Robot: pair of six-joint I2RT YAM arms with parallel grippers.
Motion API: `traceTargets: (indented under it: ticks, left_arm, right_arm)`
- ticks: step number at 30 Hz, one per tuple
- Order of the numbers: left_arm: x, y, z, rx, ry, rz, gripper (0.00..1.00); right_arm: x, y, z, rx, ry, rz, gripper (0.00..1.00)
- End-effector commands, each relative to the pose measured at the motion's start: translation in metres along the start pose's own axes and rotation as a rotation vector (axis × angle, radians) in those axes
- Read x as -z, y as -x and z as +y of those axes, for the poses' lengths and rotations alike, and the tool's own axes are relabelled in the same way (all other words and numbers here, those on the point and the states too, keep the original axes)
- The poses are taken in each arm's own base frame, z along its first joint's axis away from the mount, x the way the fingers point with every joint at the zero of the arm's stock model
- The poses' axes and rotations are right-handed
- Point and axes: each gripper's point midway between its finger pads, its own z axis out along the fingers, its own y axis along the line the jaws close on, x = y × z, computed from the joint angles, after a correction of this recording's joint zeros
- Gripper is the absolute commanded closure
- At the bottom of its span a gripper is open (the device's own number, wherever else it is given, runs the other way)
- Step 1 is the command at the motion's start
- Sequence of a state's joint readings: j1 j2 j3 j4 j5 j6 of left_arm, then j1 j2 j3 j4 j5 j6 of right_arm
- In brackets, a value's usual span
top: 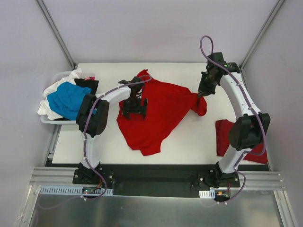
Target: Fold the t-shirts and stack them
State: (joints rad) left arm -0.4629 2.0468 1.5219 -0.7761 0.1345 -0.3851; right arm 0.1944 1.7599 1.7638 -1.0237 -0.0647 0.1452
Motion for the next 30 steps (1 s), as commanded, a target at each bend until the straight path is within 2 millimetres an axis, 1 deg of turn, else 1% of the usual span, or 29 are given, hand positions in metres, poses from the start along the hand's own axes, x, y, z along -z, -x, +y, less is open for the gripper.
traceTargets:
  ticks: [1, 3, 4, 6, 7, 8, 9, 10, 11, 12, 13, 15, 16, 17, 18, 19, 20, 21, 22, 23, 24, 25, 27, 28, 30]
  left_arm:
    - [0.009, 0.005, 0.006, 0.029, 0.002, -0.024, 0.14]
    - [0.007, 0.002, 0.014, 0.045, 0.010, -0.013, 0.15]
    - [0.008, 0.002, 0.016, 0.048, 0.017, -0.017, 0.15]
    - [0.012, 0.007, 0.022, 0.055, 0.021, -0.033, 0.15]
    - [0.014, 0.009, 0.024, 0.058, 0.021, -0.039, 0.14]
    - [0.017, 0.013, 0.024, 0.062, 0.014, -0.050, 0.14]
    - [0.019, 0.017, 0.029, 0.079, 0.013, -0.057, 0.14]
    - [0.023, 0.024, 0.028, 0.084, 0.001, -0.073, 0.15]
    - [0.025, 0.028, 0.029, 0.094, -0.001, -0.078, 0.14]
    - [0.029, 0.033, 0.035, 0.116, -0.004, -0.085, 0.14]
    - [0.034, 0.039, 0.034, 0.124, -0.018, -0.096, 0.14]
    - [0.041, 0.046, 0.038, 0.152, -0.033, -0.102, 0.15]
    - [0.046, 0.048, 0.036, 0.152, -0.043, -0.108, 0.15]
    - [0.051, 0.046, 0.034, 0.140, -0.043, -0.107, 0.15]
    - [0.054, 0.043, 0.032, 0.124, -0.036, -0.113, 0.15]
    - [0.053, 0.032, 0.020, 0.074, -0.026, -0.106, 0.15]
    - [0.064, 0.026, 0.012, 0.047, -0.032, -0.127, 0.15]
    - [0.066, 0.016, 0.003, 0.022, -0.041, -0.120, 0.15]
    - [0.069, -0.003, -0.009, -0.015, -0.049, -0.107, 0.15]
    - [0.070, -0.016, -0.012, -0.014, -0.050, -0.088, 0.14]
    - [0.069, -0.026, -0.013, -0.013, -0.058, -0.071, 0.14]
    - [0.068, -0.044, -0.008, -0.008, -0.050, -0.047, 0.14]
    - [0.065, -0.058, 0.001, 0.002, -0.031, -0.028, 0.14]
    - [0.061, -0.069, 0.012, 0.008, -0.001, -0.016, 0.13]
    - [0.056, -0.077, 0.022, 0.026, 0.024, 0.006, 0.13]
  right_arm:
    - [-0.018, -0.033, -0.012, 0.011, -0.060, 0.138, 0.99]
    - [-0.028, -0.043, -0.015, 0.030, -0.084, 0.179, 0.99]
    - [-0.036, -0.054, -0.018, 0.043, -0.103, 0.216, 0.99]
    - [-0.044, -0.066, -0.022, 0.042, -0.122, 0.278, 0.99]
    - [-0.051, -0.075, -0.025, 0.046, -0.135, 0.323, 0.91]
    - [-0.053, -0.081, -0.027, 0.053, -0.140, 0.356, 0.81]
    - [-0.054, -0.086, -0.027, 0.064, -0.146, 0.372, 0.53]
    - [-0.055, -0.090, -0.027, 0.087, -0.152, 0.388, 0.39]
    - [-0.052, -0.095, -0.031, 0.096, -0.177, 0.411, 0.29]
    - [-0.050, -0.097, -0.033, 0.107, -0.192, 0.421, 0.21]
    - [-0.047, -0.098, -0.035, 0.110, -0.208, 0.423, 0.18]
    - [-0.037, -0.105, -0.038, 0.110, -0.215, 0.422, 0.17]
    - [-0.031, -0.107, -0.036, 0.110, -0.203, 0.412, 0.17]
    - [-0.025, -0.116, -0.035, 0.101, -0.184, 0.411, 0.17]
    - [-0.020, -0.124, -0.029, 0.117, -0.170, 0.410, 0.17]
    - [-0.018, -0.133, -0.027, 0.129, -0.165, 0.422, 0.17]
    - [-0.016, -0.140, -0.024, 0.133, -0.161, 0.423, 0.17]
    - [-0.011, -0.155, -0.020, 0.163, -0.157, 0.425, 0.17]
    - [-0.011, -0.161, -0.018, 0.166, -0.153, 0.423, 0.17]
    - [-0.011, -0.164, -0.014, 0.163, -0.137, 0.413, 0.17]
    - [-0.010, -0.173, -0.011, 0.151, -0.132, 0.419, 0.17]
    - [-0.010, -0.175, -0.009, 0.145, -0.127, 0.418, 0.17]
    - [-0.011, -0.178, -0.004, 0.152, -0.119, 0.415, 0.17]
    - [-0.013, -0.178, -0.003, 0.157, -0.122, 0.421, 0.17]
    - [-0.015, -0.176, 0.001, 0.171, -0.120, 0.424, 0.17]
